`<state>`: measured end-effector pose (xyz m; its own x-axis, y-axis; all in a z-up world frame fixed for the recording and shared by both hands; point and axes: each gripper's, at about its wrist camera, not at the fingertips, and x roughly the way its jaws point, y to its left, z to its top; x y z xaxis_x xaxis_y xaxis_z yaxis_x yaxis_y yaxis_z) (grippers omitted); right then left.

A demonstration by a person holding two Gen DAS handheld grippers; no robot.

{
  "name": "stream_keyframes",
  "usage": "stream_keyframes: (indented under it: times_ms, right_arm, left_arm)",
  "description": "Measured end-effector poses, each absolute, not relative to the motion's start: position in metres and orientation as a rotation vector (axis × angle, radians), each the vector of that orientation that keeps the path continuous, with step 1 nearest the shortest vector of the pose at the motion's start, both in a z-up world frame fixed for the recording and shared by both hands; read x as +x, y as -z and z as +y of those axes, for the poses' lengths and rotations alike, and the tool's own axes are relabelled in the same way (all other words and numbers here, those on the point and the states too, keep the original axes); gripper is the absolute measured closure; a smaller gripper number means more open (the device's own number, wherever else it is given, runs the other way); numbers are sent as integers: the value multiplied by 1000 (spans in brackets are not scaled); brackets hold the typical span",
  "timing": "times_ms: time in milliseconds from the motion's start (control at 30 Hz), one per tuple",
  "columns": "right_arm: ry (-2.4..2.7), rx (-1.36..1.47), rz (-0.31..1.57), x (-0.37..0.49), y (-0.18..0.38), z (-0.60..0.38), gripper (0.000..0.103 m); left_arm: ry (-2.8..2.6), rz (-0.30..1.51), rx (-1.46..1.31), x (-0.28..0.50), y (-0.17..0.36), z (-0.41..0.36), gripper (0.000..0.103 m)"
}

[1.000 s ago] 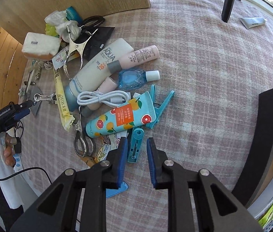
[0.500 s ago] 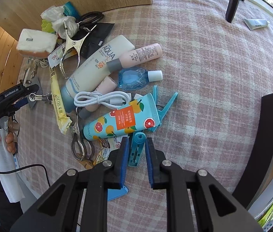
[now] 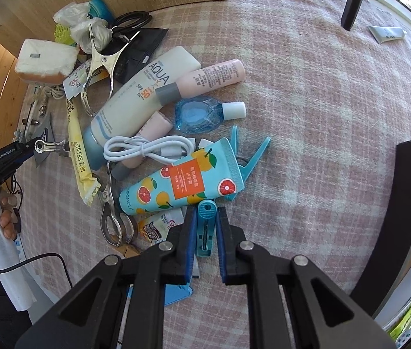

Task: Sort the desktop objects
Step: 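Grasp the grey printed pouch with the left gripper while the right gripper grasps the blue clothes clip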

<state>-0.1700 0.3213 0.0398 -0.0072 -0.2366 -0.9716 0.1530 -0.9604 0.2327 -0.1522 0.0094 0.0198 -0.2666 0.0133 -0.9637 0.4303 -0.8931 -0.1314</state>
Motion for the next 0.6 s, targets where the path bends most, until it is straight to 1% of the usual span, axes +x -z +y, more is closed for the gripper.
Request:
stream_keyframes:
  times_ms: [33, 167, 267, 600]
  right_arm:
    - [2054, 1995, -88, -169, -41, 322, 91]
    - [2066, 1969, -98, -165, -50, 333, 91]
    - [2077, 1957, -119, -161, -58, 344, 91]
    - [2127, 1904, -150, -157, -83, 389, 91]
  left_arm:
    - [2248, 537, 1711, -151, -20, 11, 91]
    - [2270, 581, 1727, -144, -21, 15, 96]
    - [2288, 614, 1730, -136, -23, 21, 97]
    - [2396, 540, 1709, -97, -53, 46, 98]
